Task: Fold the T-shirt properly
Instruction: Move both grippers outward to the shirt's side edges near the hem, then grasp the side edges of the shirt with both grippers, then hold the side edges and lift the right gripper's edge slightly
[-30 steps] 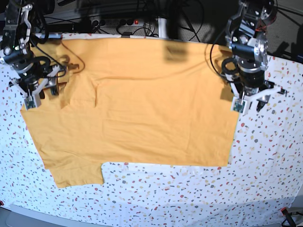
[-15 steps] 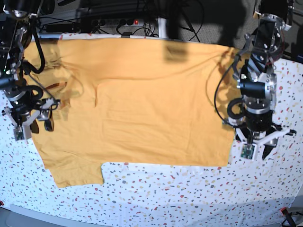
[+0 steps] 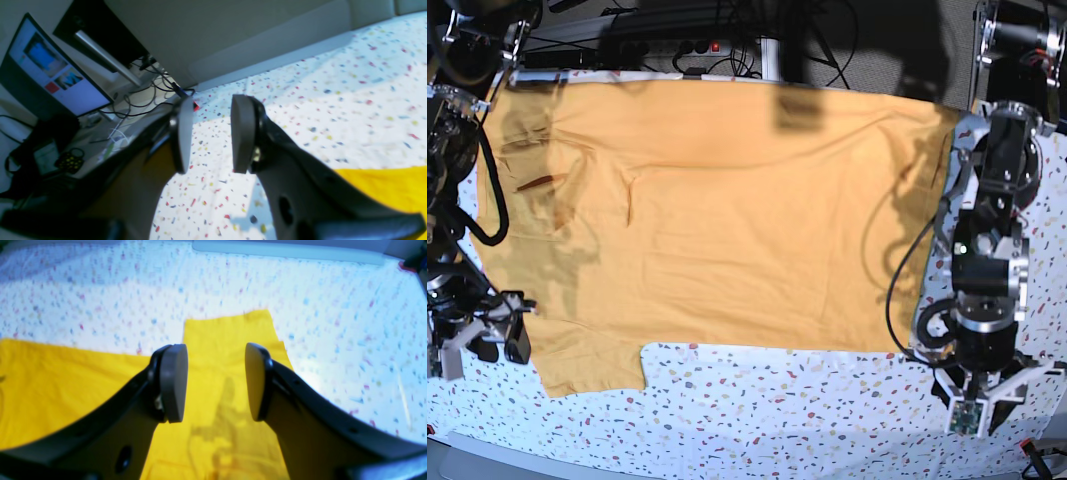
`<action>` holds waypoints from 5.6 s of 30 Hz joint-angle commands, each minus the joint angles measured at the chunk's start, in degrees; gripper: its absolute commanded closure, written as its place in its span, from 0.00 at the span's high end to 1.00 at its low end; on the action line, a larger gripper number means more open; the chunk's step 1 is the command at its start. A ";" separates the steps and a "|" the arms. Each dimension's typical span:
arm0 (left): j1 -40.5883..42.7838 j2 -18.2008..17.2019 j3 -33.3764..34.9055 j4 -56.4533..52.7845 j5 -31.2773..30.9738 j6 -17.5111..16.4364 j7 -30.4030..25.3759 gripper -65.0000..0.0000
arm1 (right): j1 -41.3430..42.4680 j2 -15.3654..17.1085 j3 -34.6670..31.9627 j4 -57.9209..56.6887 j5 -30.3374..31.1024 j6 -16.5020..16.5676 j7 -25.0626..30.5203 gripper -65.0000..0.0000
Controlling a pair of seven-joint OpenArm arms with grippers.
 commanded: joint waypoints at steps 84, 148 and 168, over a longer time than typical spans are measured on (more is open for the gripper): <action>-30.69 2.73 -0.35 -97.00 -55.23 -38.27 -22.51 0.42 | 2.23 -7.93 -0.11 0.90 14.84 12.44 -11.50 0.43; -30.73 6.64 -0.33 -96.91 -51.15 -38.27 -31.28 0.00 | 33.64 6.56 -0.11 -79.49 -25.31 8.90 21.68 0.62; -30.73 6.64 -0.33 -96.91 -51.30 -38.27 -29.75 0.00 | 29.68 2.54 -0.11 -80.15 -36.68 -0.83 38.36 0.62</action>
